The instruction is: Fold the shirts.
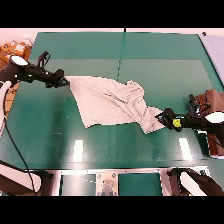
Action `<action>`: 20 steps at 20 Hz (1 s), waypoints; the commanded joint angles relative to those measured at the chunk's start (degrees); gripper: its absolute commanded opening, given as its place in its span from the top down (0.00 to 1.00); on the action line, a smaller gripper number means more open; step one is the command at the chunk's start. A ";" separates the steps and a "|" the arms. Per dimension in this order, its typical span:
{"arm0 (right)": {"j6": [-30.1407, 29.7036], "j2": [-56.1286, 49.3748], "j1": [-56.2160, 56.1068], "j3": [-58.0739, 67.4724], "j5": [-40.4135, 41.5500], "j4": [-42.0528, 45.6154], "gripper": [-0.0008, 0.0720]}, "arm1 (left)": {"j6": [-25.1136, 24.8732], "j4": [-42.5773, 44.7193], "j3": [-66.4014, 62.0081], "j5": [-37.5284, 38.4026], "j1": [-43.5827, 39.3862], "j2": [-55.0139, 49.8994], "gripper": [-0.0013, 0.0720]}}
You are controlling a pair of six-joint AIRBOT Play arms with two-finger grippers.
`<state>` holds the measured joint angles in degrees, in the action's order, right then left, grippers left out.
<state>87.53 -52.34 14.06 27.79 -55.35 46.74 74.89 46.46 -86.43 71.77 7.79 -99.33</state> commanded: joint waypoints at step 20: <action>-11.72 -14.27 -4.59 1.05 0.46 -11.67 0.97 | 4.50 -0.79 44.76 -27.67 -25.22 19.54 0.70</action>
<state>76.38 -66.39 9.43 28.80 -54.92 35.51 78.87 45.58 -42.68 47.00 -15.77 -78.78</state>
